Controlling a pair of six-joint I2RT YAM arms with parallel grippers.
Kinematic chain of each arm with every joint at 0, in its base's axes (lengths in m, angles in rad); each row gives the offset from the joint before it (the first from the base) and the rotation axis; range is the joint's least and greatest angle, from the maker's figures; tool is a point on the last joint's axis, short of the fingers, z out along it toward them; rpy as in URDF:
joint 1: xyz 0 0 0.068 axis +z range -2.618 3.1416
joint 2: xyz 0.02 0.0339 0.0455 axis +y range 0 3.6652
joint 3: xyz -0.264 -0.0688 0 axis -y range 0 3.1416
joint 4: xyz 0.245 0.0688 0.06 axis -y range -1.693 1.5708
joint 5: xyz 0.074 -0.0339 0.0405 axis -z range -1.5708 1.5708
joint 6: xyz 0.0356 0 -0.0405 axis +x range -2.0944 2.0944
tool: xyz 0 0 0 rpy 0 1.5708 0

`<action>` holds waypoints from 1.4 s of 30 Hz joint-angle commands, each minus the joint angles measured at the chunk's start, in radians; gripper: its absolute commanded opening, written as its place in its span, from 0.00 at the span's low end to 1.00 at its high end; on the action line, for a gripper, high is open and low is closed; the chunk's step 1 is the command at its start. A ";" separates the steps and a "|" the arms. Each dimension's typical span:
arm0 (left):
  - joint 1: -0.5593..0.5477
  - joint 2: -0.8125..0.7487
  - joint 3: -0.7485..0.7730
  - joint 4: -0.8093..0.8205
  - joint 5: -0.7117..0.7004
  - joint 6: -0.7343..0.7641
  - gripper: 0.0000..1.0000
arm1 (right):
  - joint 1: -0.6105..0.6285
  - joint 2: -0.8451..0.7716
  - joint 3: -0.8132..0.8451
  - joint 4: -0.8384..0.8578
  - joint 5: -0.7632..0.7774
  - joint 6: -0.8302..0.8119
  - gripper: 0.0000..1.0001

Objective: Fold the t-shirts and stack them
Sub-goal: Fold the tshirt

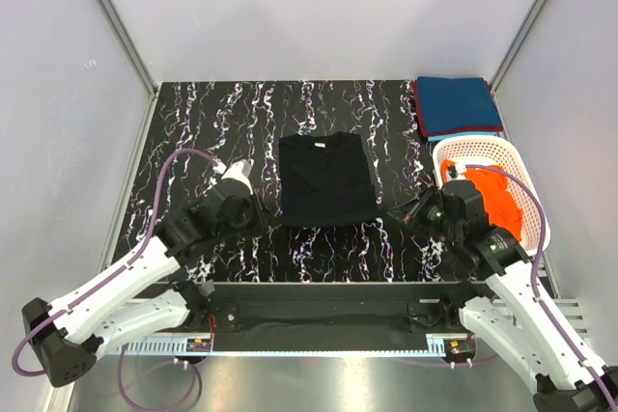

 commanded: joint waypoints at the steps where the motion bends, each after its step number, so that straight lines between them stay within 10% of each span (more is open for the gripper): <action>1: 0.006 -0.004 0.078 0.046 -0.084 0.023 0.00 | 0.007 0.024 0.064 0.000 0.067 -0.047 0.00; 14: 0.212 0.289 0.336 0.071 0.043 0.167 0.00 | -0.005 0.381 0.306 0.121 0.254 -0.263 0.00; 42: 0.532 0.932 0.845 0.193 0.353 0.242 0.00 | -0.191 1.081 0.829 0.408 -0.201 -0.484 0.00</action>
